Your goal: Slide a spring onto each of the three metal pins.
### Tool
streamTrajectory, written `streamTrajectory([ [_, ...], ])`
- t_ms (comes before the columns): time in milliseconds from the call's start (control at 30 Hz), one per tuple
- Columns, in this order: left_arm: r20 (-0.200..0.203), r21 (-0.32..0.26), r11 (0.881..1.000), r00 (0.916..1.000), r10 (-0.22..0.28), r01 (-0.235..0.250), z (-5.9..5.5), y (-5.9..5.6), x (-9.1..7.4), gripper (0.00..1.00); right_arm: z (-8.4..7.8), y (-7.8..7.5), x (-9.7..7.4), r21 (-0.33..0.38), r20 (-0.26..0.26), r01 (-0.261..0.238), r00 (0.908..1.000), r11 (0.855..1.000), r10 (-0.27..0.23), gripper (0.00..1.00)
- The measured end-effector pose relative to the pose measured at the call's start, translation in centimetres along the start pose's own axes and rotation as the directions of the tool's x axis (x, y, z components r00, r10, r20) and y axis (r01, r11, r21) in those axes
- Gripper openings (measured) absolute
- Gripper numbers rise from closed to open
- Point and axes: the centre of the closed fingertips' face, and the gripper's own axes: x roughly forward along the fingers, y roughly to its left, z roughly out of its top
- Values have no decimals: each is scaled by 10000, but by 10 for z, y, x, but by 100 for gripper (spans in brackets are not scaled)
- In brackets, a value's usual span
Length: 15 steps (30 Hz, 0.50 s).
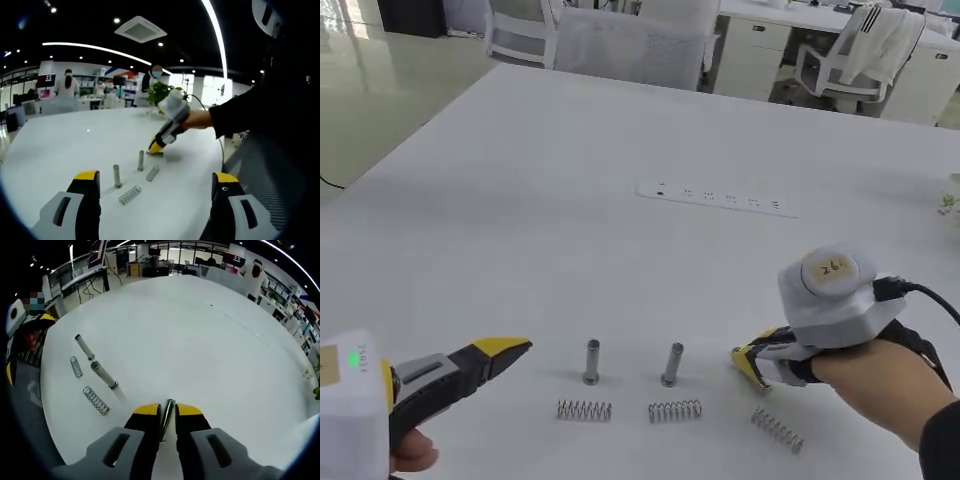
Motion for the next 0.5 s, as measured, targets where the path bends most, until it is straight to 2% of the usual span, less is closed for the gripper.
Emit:
streamTrajectory([
  [500, 38, -76, 10000, 10000, 27, -27, 2, 0, 0, 89, -5, -2, 9, 490, -460, 101, 9989, 9987, -79, 6],
])
